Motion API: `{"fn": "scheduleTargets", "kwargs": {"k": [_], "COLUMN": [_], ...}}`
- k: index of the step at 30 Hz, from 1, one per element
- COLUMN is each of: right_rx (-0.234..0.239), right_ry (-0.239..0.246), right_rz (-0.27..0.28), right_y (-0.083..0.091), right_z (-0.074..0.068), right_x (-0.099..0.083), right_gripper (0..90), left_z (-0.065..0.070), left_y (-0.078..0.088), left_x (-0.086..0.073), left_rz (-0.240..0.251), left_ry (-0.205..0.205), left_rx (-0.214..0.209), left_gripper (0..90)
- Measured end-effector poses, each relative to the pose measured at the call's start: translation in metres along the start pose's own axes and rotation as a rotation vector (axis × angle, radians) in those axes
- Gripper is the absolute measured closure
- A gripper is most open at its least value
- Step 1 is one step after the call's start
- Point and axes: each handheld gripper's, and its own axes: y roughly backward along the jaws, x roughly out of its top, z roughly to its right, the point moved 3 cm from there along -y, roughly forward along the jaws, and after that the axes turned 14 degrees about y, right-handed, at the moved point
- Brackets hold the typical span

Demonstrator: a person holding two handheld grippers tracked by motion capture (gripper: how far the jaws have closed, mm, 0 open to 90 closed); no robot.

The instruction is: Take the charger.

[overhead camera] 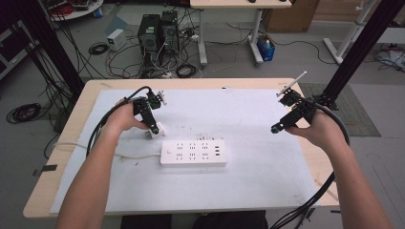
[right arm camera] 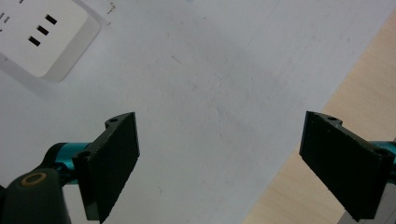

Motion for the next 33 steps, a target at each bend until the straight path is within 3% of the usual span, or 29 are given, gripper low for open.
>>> {"fn": "scheduleTargets", "kwargs": {"k": [6, 9, 13, 17, 21, 23, 28, 29, 30, 31, 33], "right_rx": [0.003, 0.002, 0.012, 0.014, 0.011, 0.012, 0.012, 0.021, 0.021, 0.03, 0.036], "right_ry": [-0.006, -0.008, -0.013, -0.013, -0.022, -0.024, -0.047, -0.059, -0.059, -0.128, -0.172], "right_rz": [0.001, 0.001, 0.0, -0.002, -0.001, 0.0, 0.003, 0.002, 0.002, -0.018, -0.019], "right_y": [-0.001, -0.001, -0.006, -0.008, -0.009, -0.009, -0.007, -0.006, -0.006, -0.003, 0.0], "right_z": [0.001, 0.001, 0.001, 0.001, 0.002, 0.002, 0.003, 0.003, 0.003, 0.005, 0.007], "right_x": [-0.001, -0.002, -0.004, -0.005, -0.008, -0.009, -0.008, -0.008, -0.008, -0.007, -0.006], "right_gripper": [11.4, 11.4, 11.4, 11.4, 11.4, 11.5, 11.9, 11.9, 11.9, 11.9, 12.0], "left_z": [-0.001, -0.001, 0.0, 0.001, 0.0, -0.001, 0.001, 0.003, 0.003, 0.008, 0.011], "left_y": [-0.02, -0.023, -0.033, -0.036, -0.036, -0.036, -0.014, 0.002, 0.002, 0.034, 0.056], "left_x": [0.002, 0.002, 0.003, 0.003, 0.003, 0.003, 0.001, -0.001, -0.001, -0.005, -0.008], "left_rz": [-0.048, -0.053, -0.076, -0.089, -0.088, -0.088, -0.036, -0.016, -0.016, 0.02, 0.047], "left_ry": [-0.003, -0.003, -0.011, -0.013, -0.008, -0.012, 0.006, 0.0, 0.0, -0.007, 0.0], "left_rx": [-0.003, 0.001, -0.023, -0.013, -0.02, -0.003, -0.022, -0.016, -0.016, -0.013, -0.03], "left_gripper": [24.3, 26.6, 32.9, 41.9, 42.4, 42.5, 42.5, 42.5, 42.5, 42.5, 42.5]}}
